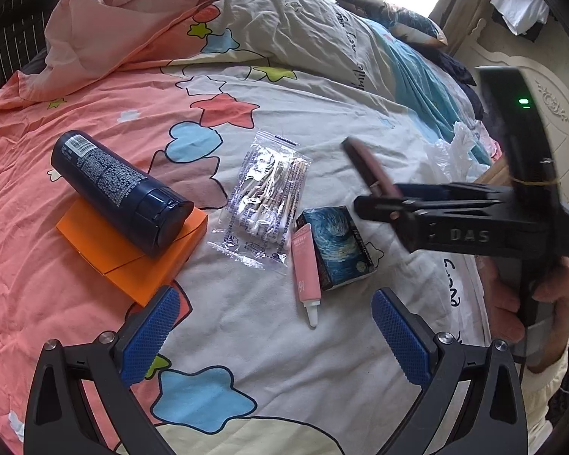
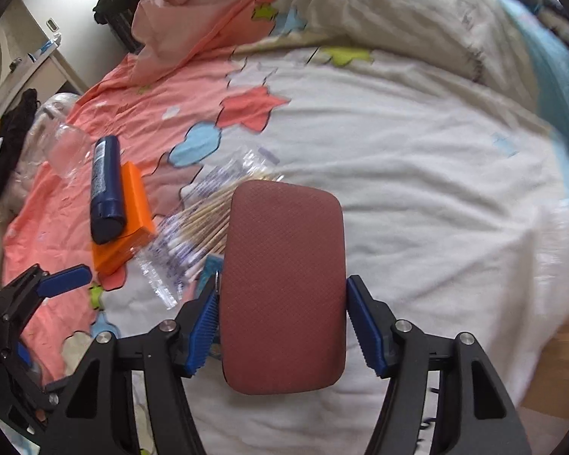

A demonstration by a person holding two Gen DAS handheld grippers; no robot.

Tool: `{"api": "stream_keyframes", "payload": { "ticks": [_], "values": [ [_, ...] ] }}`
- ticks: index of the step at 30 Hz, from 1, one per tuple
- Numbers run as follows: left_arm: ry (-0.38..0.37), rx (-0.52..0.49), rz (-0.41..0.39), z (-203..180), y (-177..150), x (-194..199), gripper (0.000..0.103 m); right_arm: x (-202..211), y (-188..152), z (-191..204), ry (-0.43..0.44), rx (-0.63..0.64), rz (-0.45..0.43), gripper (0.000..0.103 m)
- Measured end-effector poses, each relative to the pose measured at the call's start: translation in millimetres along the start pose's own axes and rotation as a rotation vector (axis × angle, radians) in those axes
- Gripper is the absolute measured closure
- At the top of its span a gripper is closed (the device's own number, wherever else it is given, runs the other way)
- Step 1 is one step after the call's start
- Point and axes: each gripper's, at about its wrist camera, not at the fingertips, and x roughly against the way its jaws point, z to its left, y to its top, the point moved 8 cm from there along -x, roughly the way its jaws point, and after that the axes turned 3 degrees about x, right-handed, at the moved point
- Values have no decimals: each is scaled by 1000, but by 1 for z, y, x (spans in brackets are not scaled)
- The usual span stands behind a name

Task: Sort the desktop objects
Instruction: 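Lift the glasses case with the right tool and carry it toward the cardboard box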

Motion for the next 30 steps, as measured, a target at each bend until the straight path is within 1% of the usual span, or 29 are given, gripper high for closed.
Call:
{"api": "stream_keyframes", "payload": {
  "ticks": [5, 7, 10, 11, 12, 13, 14, 15, 17, 19, 24, 25, 27, 29, 30],
  "values": [
    [-25, 9, 13, -15, 3, -7, 0, 29, -5, -11, -25, -16, -70, 43],
    [-6, 10, 17, -19, 5, -13, 0, 37, -5, -13, -11, -32, -90, 43],
    [23, 3, 21, -25, 6, -20, 0, 50, -8, -18, -27, -35, -118, 44],
    [26, 3, 25, -28, 6, -22, 0, 53, -10, -17, -23, -34, -124, 47],
    [26, 6, 29, -31, 6, -25, 0, 57, -11, -17, -17, -31, -129, 55],
    [33, 10, 28, -34, 7, -28, 0, 60, -13, -16, -11, -29, -133, 72],
    [47, 10, 28, -36, 8, -31, 0, 62, -15, -16, 2, -34, -128, 77],
    [53, 7, 33, -39, 8, -33, 0, 61, -16, -15, 1, -25, -121, 77],
    [57, -3, 46, -44, 7, -38, 0, 55, -19, -15, -13, -10, -94, 84],
    [59, -11, 48, -47, 7, -40, 0, 49, -23, -18, -28, -1, -69, 85],
    [101, -23, 48, -45, 6, -44, 0, 40, -36, -33, -80, -30, -30, 84],
    [102, -25, 51, -45, 5, -45, 0, 39, -42, -34, -98, -28, -18, 82],
    [101, -33, 58, -46, 4, -47, 0, 37, -52, -37, -130, -24, 0, 75],
    [100, -43, 58, -48, 3, -47, 0, 34, -62, -41, -169, -20, 14, 53],
    [101, -44, 57, -49, 2, -47, 0, 32, -68, -44, -203, -17, 21, 50]
  ]
}}
